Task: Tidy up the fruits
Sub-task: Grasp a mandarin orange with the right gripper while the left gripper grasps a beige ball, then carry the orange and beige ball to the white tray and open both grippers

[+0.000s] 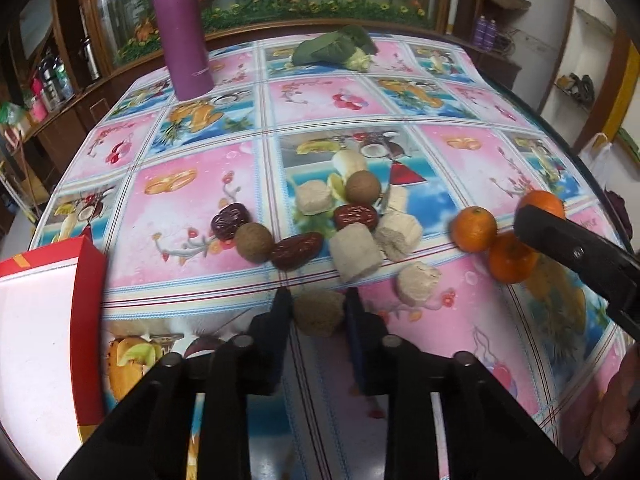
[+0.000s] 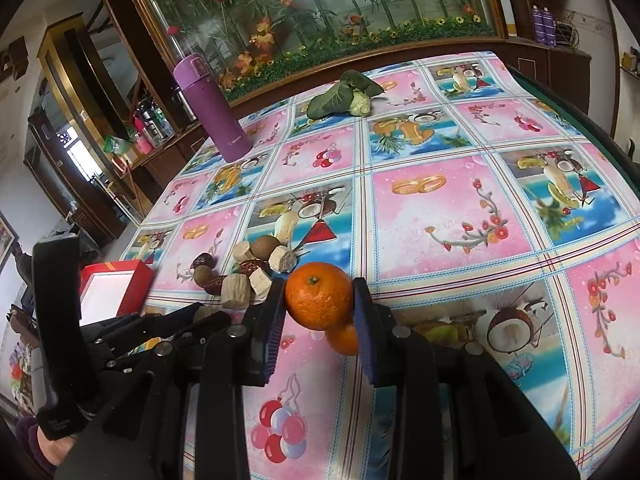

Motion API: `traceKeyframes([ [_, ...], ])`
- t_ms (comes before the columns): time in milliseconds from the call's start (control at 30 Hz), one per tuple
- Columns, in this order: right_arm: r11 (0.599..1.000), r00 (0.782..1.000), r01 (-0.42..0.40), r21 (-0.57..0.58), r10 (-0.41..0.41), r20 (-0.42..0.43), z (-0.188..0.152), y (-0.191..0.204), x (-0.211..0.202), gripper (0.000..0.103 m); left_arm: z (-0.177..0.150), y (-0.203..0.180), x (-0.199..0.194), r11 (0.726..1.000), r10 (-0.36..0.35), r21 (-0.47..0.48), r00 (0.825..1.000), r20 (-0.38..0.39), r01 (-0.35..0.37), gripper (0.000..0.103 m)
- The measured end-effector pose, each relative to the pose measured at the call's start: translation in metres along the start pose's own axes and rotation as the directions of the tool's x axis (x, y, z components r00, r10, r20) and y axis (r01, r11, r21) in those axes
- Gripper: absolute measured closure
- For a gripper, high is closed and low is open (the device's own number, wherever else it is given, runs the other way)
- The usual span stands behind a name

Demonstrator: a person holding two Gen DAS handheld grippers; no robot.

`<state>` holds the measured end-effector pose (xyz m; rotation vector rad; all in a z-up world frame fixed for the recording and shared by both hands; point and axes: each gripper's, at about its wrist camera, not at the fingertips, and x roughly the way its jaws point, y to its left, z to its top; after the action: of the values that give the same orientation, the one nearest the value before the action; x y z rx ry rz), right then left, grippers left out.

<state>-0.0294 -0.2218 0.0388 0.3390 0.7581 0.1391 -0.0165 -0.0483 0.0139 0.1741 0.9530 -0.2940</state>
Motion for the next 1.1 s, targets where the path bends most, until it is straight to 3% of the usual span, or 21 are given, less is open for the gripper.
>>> traceKeyframes([
  [133, 1.0, 1.0, 0.017, -0.002, -0.017, 0.01, 0.001, 0.0, -0.001, 0.068, -0.001, 0.001, -0.001, 1.0, 0.006, -0.001, 1.0, 0.004, -0.006, 0.078],
  [367, 1.0, 0.999, 0.026, -0.009, -0.026, 0.024, 0.001, 0.001, -0.001, 0.068, -0.003, 0.011, -0.024, 0.996, 0.09, -0.023, 0.994, 0.066, -0.088, 0.078],
  [667, 0.997, 0.998, 0.067, -0.041, -0.066, 0.024, -0.002, 0.005, 0.004, 0.068, -0.013, 0.038, -0.082, 0.977, 0.205, -0.102, 0.958, 0.202, -0.187, 0.078],
  [1100, 0.982, 0.988, 0.148, -0.12, -0.141, 0.067, -0.008, 0.017, 0.008, 0.068, -0.043, 0.09, -0.122, 0.939, 0.312, -0.224, 0.92, 0.236, -0.26, 0.078],
])
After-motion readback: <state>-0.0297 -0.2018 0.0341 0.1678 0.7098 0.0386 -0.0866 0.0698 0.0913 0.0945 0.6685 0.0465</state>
